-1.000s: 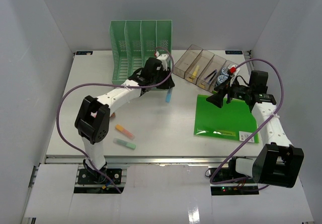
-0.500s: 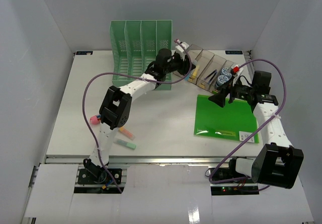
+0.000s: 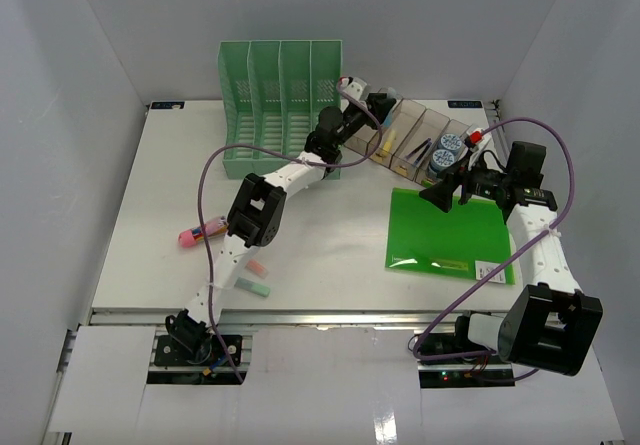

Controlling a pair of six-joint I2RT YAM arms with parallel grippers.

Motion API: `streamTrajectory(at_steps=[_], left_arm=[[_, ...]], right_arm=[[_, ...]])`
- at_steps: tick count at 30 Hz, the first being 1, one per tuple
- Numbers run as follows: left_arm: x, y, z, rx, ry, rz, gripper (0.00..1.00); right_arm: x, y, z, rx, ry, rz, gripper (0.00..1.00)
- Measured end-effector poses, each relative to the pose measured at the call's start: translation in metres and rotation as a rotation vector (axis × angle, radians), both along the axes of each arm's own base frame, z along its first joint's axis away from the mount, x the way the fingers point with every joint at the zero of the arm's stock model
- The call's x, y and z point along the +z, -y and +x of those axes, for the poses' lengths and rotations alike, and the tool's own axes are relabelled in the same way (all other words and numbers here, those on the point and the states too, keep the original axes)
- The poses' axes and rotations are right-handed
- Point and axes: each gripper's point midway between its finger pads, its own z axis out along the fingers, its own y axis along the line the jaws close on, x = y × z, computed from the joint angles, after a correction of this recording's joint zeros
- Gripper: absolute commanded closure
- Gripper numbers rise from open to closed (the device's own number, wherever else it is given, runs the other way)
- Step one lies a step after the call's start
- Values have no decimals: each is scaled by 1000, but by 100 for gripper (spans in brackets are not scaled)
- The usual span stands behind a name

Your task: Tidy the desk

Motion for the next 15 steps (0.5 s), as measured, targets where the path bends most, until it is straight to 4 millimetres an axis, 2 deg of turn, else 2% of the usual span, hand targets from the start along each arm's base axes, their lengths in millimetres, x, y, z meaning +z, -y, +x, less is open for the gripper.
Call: streamTrajectory(at_steps=[8, 11, 15], left_arm=[[-45, 1, 14, 44, -41, 14, 100], [-50, 1, 14, 45, -47, 19, 88], [-51, 4, 12, 41, -44, 27, 59]], right_arm=[[0, 4, 1, -11, 0, 0, 11], [0, 4, 1, -13, 0, 0, 11], [0, 4, 1, -13, 0, 0, 11]])
